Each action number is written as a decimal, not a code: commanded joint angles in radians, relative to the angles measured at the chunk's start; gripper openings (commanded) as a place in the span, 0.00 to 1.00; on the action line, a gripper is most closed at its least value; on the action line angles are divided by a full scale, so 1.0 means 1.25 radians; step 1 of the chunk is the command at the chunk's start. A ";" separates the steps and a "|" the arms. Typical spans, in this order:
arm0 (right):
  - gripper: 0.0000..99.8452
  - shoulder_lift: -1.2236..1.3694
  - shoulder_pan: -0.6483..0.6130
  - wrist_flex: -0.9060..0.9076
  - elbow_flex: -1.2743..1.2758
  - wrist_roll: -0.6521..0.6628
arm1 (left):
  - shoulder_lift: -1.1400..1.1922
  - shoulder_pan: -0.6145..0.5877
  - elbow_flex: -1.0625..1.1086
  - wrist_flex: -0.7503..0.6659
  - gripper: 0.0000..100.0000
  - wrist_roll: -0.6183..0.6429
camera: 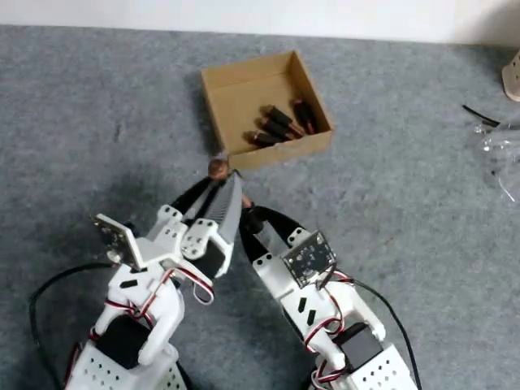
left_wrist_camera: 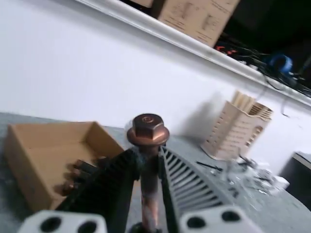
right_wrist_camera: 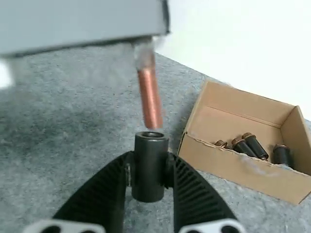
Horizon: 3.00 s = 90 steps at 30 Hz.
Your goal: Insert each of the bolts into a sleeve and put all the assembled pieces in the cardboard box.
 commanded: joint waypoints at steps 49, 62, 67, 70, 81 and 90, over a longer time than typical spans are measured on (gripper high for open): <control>0.00 -0.019 -0.007 -0.025 0.083 0.012 | -0.002 -0.050 0.075 -0.137 0.01 0.000; 0.00 -0.019 -0.007 -0.024 0.083 0.012 | -0.004 0.035 0.107 -0.136 0.01 0.001; 0.00 -0.019 -0.007 -0.024 0.083 0.012 | -0.004 0.036 0.100 -0.139 0.01 0.001; 0.00 -0.019 -0.007 -0.023 0.083 0.012 | -0.004 0.042 0.107 -0.136 0.01 0.001; 0.00 -0.019 0.007 -0.003 0.083 0.012 | -0.004 0.035 0.145 -0.110 0.01 0.001; 0.00 -0.019 0.015 -0.002 0.082 0.012 | -0.004 0.036 0.145 -0.063 0.01 -0.002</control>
